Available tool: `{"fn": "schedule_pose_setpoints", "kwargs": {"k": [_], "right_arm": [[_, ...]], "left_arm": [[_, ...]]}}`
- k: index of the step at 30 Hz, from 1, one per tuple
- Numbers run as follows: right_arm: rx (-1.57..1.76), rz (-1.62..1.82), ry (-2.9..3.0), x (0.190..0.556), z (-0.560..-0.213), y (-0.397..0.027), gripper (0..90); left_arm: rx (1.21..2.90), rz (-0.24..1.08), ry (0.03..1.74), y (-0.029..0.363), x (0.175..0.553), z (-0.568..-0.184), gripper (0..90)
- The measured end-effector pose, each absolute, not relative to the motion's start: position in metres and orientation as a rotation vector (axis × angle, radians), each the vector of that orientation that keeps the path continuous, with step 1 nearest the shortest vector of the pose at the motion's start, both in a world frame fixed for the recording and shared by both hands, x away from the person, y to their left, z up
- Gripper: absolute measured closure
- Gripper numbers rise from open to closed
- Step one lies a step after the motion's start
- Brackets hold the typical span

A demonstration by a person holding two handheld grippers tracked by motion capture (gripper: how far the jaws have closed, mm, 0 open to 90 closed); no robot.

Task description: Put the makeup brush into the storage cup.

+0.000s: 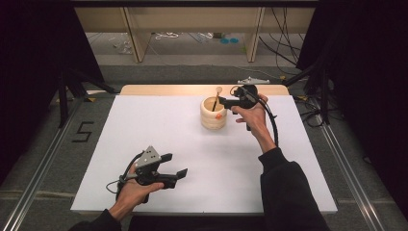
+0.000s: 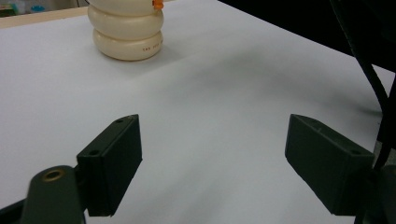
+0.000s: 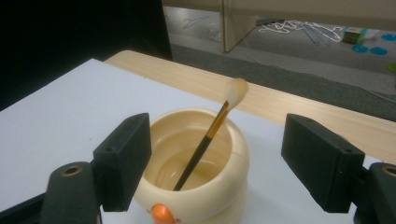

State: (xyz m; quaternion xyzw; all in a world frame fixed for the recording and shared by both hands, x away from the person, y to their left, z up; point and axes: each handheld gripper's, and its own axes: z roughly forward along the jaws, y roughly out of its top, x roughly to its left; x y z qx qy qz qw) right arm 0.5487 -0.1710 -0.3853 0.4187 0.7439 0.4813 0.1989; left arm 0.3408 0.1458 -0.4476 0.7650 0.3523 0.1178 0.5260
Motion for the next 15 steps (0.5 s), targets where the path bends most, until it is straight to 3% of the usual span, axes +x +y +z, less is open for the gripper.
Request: {"fn": "schedule_pose_setpoints", "kwargs": {"k": [15], "right_arm": [[1.117,1.404,2.047,0.522,-0.375,-0.172,22.2]], "left_arm": [[1.833,0.299,0.821,0.148,0.342,-0.447,18.5]]}}
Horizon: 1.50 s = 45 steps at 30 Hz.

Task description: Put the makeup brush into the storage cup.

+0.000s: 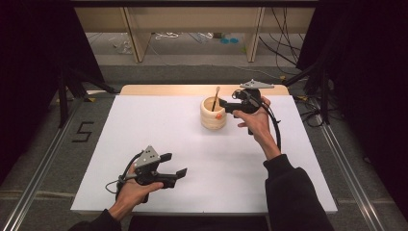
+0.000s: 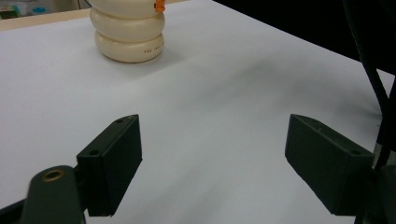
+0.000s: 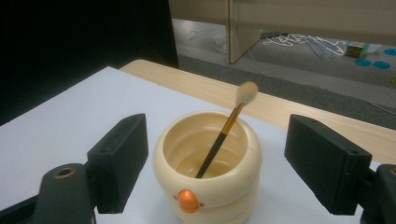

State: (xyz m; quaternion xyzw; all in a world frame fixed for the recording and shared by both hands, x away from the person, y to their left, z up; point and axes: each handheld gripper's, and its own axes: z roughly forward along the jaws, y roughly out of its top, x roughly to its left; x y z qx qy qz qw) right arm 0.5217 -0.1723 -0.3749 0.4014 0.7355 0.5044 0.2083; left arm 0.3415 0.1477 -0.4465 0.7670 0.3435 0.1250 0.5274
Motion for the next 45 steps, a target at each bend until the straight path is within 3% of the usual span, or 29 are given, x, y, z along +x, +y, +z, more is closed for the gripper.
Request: {"fn": "schedule_pose_setpoints", "kwargs": {"k": [45], "right_arm": [[1.036,1.488,2.132,0.451,-0.383,-0.164,23.8]], "left_arm": [[1.823,0.302,0.845,0.152,0.34,-0.445,18.5]]}}
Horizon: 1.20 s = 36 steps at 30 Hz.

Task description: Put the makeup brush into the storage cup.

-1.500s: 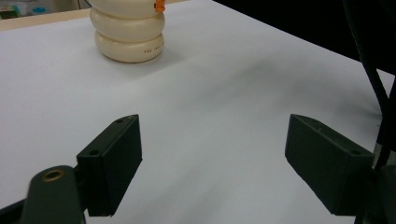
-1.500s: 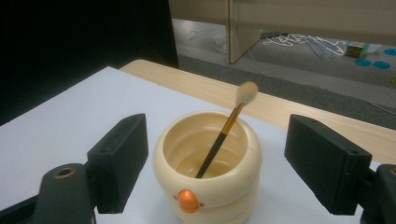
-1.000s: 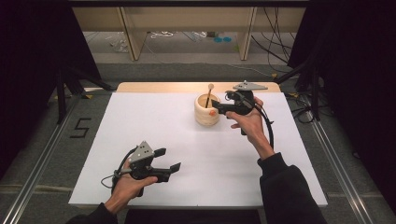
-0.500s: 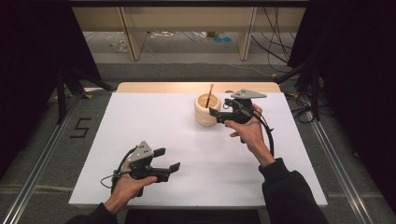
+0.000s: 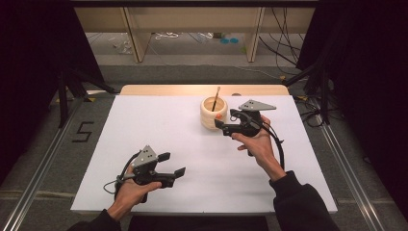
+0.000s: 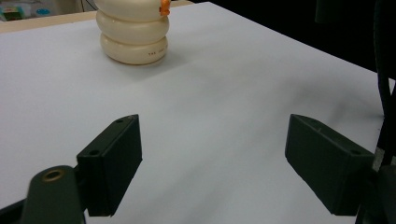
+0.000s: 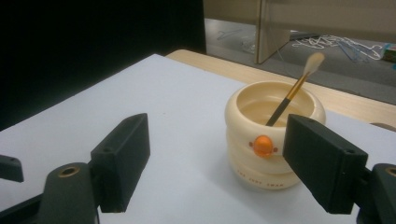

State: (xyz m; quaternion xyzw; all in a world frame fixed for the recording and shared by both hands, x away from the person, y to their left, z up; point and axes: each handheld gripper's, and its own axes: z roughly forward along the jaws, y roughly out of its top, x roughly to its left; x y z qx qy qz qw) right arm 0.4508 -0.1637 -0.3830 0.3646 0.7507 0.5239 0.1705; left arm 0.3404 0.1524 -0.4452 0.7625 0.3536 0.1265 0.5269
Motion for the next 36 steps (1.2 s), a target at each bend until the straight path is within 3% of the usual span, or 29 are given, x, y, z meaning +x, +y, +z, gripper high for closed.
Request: {"fn": "schedule_pose_setpoints", "kwargs": {"k": [25,36], "right_arm": [[0.963,1.475,2.197,0.427,-0.395,-0.165,23.1],[0.919,1.491,2.233,0.414,-0.401,-0.164,17.3]], "left_arm": [[1.796,0.306,0.866,0.153,0.34,-0.445,18.5],[1.797,0.304,0.861,0.153,0.34,-0.445,18.5]]}}
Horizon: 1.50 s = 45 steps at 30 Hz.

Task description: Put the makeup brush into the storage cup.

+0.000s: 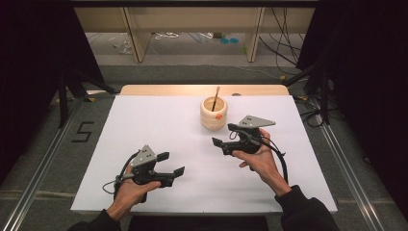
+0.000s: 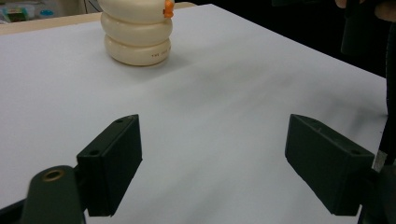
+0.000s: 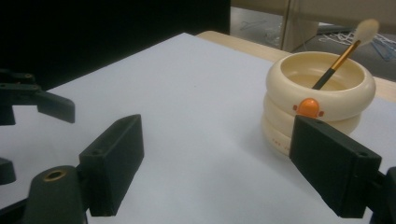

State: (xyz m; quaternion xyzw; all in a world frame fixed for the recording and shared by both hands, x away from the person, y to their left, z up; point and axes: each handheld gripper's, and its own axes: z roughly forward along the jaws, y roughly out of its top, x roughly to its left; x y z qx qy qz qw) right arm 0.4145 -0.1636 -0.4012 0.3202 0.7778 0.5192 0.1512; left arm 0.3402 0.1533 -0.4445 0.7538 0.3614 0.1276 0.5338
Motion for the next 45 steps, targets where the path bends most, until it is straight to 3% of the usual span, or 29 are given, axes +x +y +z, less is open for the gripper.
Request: {"fn": "schedule_pose_setpoints", "kwargs": {"k": [45], "right_arm": [[0.924,1.523,2.244,0.376,-0.425,-0.17,16.4]], "left_arm": [[1.785,0.318,0.865,0.155,0.339,-0.443,18.6]]}}
